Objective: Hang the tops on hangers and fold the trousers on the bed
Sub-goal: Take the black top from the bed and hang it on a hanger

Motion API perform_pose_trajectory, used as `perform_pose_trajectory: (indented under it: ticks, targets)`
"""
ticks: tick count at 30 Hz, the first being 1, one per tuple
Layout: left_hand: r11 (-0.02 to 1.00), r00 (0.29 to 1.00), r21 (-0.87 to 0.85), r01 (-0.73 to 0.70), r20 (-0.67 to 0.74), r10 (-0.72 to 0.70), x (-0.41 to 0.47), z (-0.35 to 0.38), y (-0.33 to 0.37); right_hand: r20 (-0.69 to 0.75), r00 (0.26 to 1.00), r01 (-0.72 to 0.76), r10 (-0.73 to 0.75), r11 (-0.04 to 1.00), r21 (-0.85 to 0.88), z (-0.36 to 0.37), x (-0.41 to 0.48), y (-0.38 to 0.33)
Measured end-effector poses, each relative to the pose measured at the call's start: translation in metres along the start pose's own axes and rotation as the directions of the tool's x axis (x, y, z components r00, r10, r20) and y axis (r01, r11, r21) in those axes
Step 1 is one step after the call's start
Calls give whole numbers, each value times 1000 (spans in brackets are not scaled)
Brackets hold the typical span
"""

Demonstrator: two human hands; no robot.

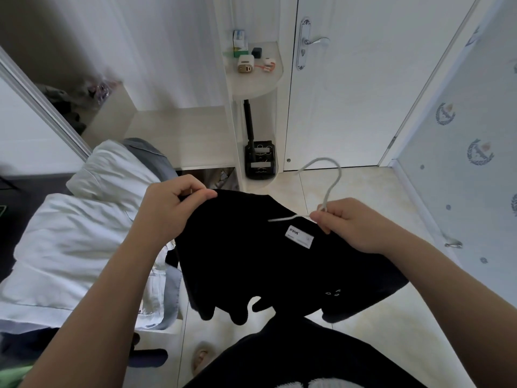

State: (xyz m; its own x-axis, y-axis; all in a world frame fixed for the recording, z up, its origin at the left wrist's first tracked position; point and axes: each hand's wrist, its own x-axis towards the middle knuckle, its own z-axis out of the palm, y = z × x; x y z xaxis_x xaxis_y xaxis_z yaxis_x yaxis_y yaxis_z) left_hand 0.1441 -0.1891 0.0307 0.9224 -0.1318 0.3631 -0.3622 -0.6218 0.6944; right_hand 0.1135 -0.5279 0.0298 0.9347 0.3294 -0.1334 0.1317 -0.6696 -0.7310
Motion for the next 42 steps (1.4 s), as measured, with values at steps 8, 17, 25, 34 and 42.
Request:
perform_pose_trajectory:
  ticks: [8, 17, 25, 34, 42]
  targets:
    - [982, 990, 157, 105, -106, -89, 7, 2, -17, -236, 972, 74, -23, 975, 210, 18, -5, -14]
    - [936, 966, 257, -241, 157, 206, -13, 39, 3, -228, 972, 111, -59, 969, 222, 13, 6, -27]
    - [941, 974, 262, -215, -7, 225, -1, 22, -3, -184, 982, 60, -40, 993, 101, -9, 11, 24]
    - [940, 989, 310, -145, 12, 148, 5, -1, -19, -194, 958, -221, 211, 975, -33, -28, 9, 91]
    - [958, 995, 279, -67, -57, 86, -1, -4, -23, 25, 955, -290, 294, 951, -104, -33, 17, 89]
